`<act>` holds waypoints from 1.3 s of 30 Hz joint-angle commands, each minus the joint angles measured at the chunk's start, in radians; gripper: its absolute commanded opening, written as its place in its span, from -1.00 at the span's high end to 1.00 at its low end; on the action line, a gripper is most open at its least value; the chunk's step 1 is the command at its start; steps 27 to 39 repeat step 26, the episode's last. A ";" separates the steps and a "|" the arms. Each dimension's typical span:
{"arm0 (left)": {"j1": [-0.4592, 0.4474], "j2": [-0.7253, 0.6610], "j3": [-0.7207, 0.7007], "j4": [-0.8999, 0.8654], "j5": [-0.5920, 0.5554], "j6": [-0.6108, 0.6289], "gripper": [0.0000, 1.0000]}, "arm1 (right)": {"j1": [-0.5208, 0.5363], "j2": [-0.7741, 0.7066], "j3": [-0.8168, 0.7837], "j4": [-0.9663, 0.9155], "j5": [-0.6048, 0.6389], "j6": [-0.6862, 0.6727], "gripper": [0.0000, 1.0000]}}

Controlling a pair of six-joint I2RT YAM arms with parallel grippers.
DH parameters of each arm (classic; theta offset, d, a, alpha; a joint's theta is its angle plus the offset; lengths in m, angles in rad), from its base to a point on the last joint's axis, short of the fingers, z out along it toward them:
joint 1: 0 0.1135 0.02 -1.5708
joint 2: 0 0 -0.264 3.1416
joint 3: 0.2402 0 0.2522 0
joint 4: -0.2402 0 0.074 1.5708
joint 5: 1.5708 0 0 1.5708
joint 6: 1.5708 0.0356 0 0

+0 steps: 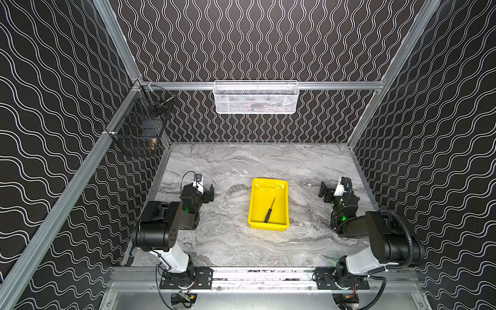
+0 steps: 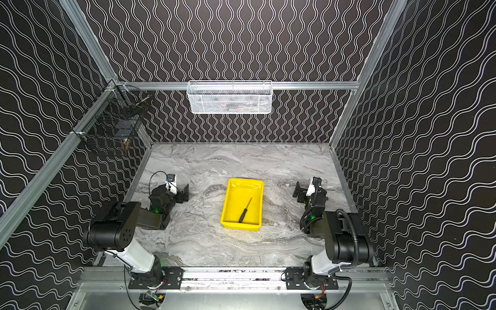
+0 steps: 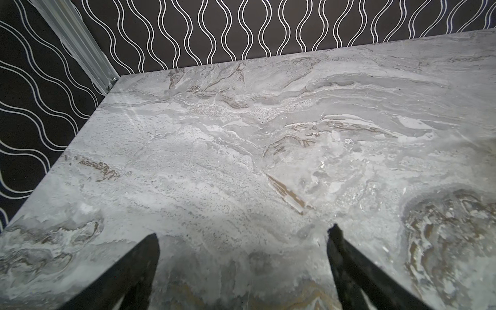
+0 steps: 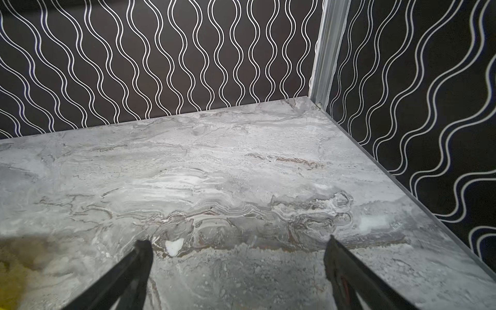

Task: Put the screwdriver in the bin
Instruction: Reset both arms

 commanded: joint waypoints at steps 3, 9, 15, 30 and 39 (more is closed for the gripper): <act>0.000 -0.004 -0.004 0.012 -0.006 0.009 -0.97 | 0.000 -0.003 0.005 0.014 0.010 0.003 -0.99; -0.002 -0.005 -0.010 0.023 -0.043 -0.004 -0.98 | 0.000 0.000 0.002 0.031 0.009 0.000 -0.99; -0.011 -0.001 -0.001 0.012 -0.032 0.011 -0.98 | 0.000 -0.001 0.002 0.029 0.009 0.001 -0.99; -0.012 -0.001 -0.001 0.009 -0.031 0.013 -0.98 | 0.000 0.001 0.000 0.031 0.007 0.001 -0.99; -0.012 -0.001 -0.001 0.009 -0.031 0.013 -0.98 | 0.000 0.001 0.000 0.031 0.007 0.001 -0.99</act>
